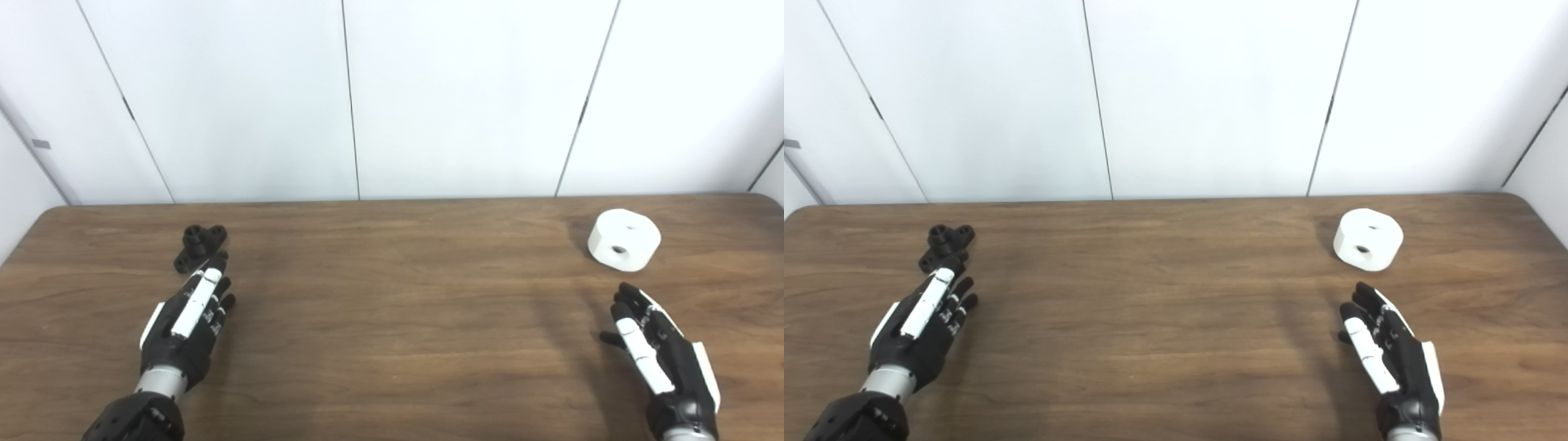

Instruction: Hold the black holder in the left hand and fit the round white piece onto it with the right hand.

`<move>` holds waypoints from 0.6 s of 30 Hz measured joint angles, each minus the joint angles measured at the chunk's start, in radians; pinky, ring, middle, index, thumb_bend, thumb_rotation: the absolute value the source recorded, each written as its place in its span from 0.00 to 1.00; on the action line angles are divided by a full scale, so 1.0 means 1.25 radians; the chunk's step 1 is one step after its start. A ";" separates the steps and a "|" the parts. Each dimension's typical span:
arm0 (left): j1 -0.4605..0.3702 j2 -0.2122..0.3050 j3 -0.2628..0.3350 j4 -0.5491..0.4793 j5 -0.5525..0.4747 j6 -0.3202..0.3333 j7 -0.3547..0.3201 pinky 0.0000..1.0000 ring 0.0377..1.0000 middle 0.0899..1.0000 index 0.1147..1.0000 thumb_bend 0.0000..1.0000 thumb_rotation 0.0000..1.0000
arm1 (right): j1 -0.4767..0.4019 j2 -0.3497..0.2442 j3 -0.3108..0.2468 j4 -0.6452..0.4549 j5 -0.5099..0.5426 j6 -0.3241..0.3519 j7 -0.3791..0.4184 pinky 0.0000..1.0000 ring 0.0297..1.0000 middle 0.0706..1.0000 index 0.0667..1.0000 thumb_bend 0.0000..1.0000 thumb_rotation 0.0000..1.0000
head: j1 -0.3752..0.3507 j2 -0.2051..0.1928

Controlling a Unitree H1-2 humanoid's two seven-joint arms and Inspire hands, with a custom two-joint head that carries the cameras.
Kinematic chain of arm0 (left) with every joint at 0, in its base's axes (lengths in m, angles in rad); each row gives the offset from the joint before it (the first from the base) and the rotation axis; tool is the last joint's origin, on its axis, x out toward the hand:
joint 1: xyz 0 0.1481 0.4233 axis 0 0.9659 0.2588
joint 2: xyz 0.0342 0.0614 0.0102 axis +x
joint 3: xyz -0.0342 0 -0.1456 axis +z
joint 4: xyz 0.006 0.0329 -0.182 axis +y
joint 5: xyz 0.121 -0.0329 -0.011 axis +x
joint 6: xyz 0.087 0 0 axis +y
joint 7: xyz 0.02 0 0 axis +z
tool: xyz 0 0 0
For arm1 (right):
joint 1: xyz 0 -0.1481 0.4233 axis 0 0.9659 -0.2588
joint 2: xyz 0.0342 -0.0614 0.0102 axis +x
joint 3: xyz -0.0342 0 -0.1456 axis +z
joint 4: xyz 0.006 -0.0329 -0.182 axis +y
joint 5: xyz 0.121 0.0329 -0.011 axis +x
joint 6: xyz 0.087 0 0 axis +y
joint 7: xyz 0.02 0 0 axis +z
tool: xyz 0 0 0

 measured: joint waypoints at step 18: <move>0.045 -0.105 -0.006 0.034 0.210 -0.129 -0.094 0.99 1.00 1.00 0.99 0.48 0.35 | 0.007 -0.004 -0.009 0.080 0.007 -0.130 0.006 0.70 0.84 0.84 0.83 0.40 0.72 | 0.200 -0.178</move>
